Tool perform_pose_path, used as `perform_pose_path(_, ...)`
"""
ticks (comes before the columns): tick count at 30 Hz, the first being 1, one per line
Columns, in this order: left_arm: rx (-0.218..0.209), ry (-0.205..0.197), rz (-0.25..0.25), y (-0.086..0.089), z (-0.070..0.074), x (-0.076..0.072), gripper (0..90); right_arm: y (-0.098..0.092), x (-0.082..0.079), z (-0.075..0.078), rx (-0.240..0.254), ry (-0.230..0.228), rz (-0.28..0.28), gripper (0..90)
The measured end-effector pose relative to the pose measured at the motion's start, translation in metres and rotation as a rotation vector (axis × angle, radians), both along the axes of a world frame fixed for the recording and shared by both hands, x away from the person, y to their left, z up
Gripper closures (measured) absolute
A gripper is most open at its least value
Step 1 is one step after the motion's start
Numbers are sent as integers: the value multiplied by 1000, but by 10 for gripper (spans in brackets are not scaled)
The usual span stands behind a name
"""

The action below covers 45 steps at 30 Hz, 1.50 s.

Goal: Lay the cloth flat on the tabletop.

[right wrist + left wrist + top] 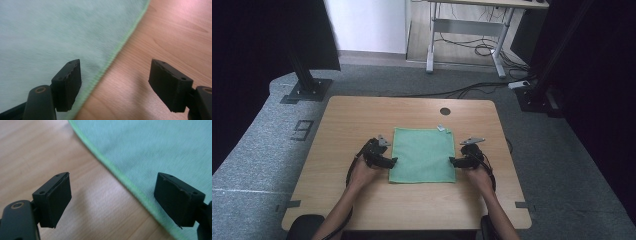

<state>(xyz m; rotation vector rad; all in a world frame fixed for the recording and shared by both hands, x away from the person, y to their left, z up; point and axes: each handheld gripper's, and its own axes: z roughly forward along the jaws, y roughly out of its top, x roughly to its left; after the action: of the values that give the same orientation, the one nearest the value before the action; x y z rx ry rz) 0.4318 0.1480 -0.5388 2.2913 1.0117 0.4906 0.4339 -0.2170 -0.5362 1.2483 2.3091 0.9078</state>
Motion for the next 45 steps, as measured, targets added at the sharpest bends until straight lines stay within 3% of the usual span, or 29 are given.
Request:
perform_pose_path(2, -35, 12, 19, 3, -2, -1, 146, 1, 1, -5, -34, 10, 6, 256)
perform_pose_path(3, -39, 12, 22, 3, -2, -2, 148, 1, 0, -6, -28, 3, 6, 263)
perform_pose_path(9, -23, 9, 10, 8, -1, -19, 161, 3, -16, -6, -26, 12, 45, 263)
perform_pose_path(17, -18, 36, -31, 18, 1, -61, 165, 6, -51, -6, -3, 46, 114, 288)
perform_pose_path(21, -35, 44, -32, 21, 0, -67, 164, 10, -57, -1, -21, 70, 150, 349)
perform_pose_path(23, -53, 52, -33, 22, -2, -65, 161, 11, -53, 4, -14, 55, 143, 401)
perform_pose_path(27, -86, 57, -28, 25, -4, -64, 158, 14, -37, 20, 72, 25, 127, 636)
perform_pose_path(30, -92, 52, -28, 25, -5, -64, 158, 21, -20, 26, 98, -6, 123, 754)
perform_pose_path(33, -93, 49, -28, 25, -5, -65, 161, 32, -3, 24, 80, -17, 125, 796)
perform_pose_path(39, -102, 43, -30, 25, -6, -65, 166, 52, 24, 6, 26, 15, 144, 818)
perform_pose_path(41, -101, 43, -31, 26, -6, -65, 167, 53, 31, 0, 10, 26, 134, 817)
perform_pose_path(43, -102, 42, -31, 26, -6, -65, 167, 49, 37, -3, 37, 30, 115, 814)
perform_pose_path(45, -103, 41, -32, 26, -6, -66, 168, 44, 43, -2, 26, 11, 79, 808)
